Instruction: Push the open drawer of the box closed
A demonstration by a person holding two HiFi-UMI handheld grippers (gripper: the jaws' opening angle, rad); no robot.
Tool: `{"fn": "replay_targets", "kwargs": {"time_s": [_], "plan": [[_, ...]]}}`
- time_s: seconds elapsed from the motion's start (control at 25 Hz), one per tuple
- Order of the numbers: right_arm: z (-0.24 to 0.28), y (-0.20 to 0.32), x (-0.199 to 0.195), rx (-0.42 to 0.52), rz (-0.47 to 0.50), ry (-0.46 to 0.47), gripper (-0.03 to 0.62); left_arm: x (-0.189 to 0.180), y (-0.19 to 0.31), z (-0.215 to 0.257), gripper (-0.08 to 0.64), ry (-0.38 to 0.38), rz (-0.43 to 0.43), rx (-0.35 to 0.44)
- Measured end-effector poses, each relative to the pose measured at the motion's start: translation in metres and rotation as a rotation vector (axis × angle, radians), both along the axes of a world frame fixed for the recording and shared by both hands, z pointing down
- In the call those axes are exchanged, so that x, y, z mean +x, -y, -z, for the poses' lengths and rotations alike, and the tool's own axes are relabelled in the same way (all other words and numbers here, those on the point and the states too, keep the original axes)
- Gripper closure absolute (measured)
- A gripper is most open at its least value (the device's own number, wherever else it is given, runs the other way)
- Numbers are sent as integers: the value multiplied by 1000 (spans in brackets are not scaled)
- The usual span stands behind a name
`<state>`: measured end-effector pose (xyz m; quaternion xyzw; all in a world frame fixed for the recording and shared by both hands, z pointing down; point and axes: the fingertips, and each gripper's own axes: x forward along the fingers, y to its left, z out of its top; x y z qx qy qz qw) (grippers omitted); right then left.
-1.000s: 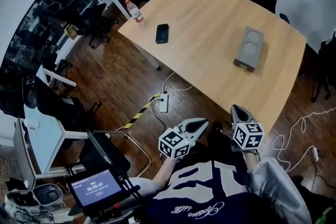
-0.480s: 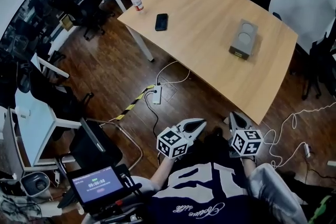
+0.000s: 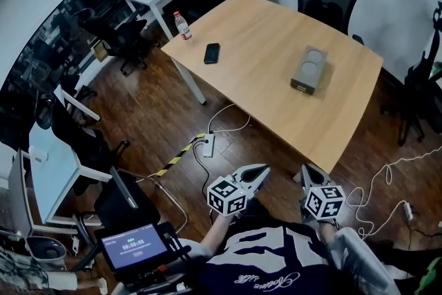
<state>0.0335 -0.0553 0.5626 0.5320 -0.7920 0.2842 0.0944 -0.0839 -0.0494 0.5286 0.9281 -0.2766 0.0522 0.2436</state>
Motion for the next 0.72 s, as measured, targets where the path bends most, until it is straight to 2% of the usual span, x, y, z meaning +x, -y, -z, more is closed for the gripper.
{"fn": "replay_targets", "kwargs": {"time_s": [0.16, 0.4, 0.52, 0.72], "plan": [[5, -34, 58, 12, -58, 4, 594, 50, -21, 1, 558, 6, -30, 0], [-7, -105, 141, -44, -113, 67, 594, 132, -97, -8, 558, 35, -112, -19], [-10, -133, 154, -46, -61, 49, 594, 148, -134, -10, 558, 35, -81, -22], [-5, -157, 141, -31, 78, 44, 594, 148, -166, -17, 558, 27, 21, -36]]}}
